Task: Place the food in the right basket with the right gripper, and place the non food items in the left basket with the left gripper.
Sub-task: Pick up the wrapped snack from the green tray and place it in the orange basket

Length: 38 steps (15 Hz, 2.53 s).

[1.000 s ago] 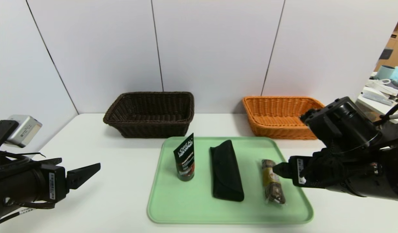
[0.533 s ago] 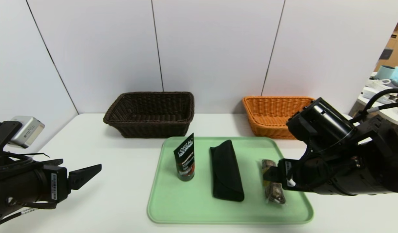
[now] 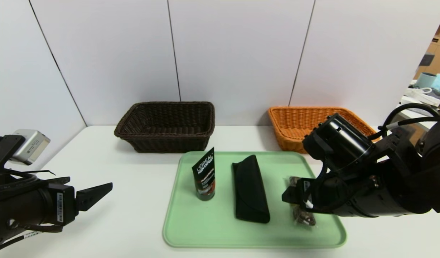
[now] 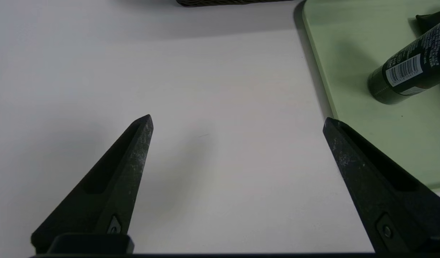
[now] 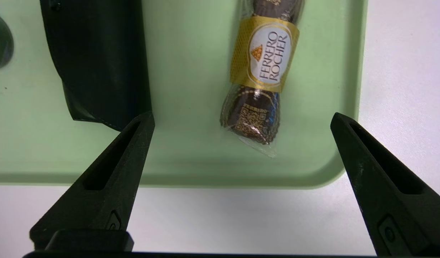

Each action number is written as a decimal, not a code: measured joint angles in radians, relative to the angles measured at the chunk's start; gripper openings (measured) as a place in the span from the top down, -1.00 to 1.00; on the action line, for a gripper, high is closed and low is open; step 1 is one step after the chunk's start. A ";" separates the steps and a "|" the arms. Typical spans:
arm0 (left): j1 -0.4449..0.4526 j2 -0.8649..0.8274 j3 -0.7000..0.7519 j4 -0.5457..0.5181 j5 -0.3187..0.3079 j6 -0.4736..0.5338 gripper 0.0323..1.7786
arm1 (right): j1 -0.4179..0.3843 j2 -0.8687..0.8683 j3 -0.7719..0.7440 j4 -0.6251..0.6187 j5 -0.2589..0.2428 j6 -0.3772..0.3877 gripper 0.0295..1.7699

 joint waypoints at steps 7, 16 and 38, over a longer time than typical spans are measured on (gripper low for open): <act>0.000 0.000 0.005 -0.001 -0.003 0.000 -0.90 | -0.006 0.061 0.044 -0.106 0.002 -0.006 -0.92; 0.001 -0.001 0.011 -0.002 -0.006 0.003 -0.90 | -0.050 0.122 0.020 -0.090 -0.008 -0.008 -0.92; 0.001 0.021 0.013 -0.005 -0.008 0.001 -0.90 | -0.057 0.188 0.010 -0.095 -0.008 -0.011 -0.92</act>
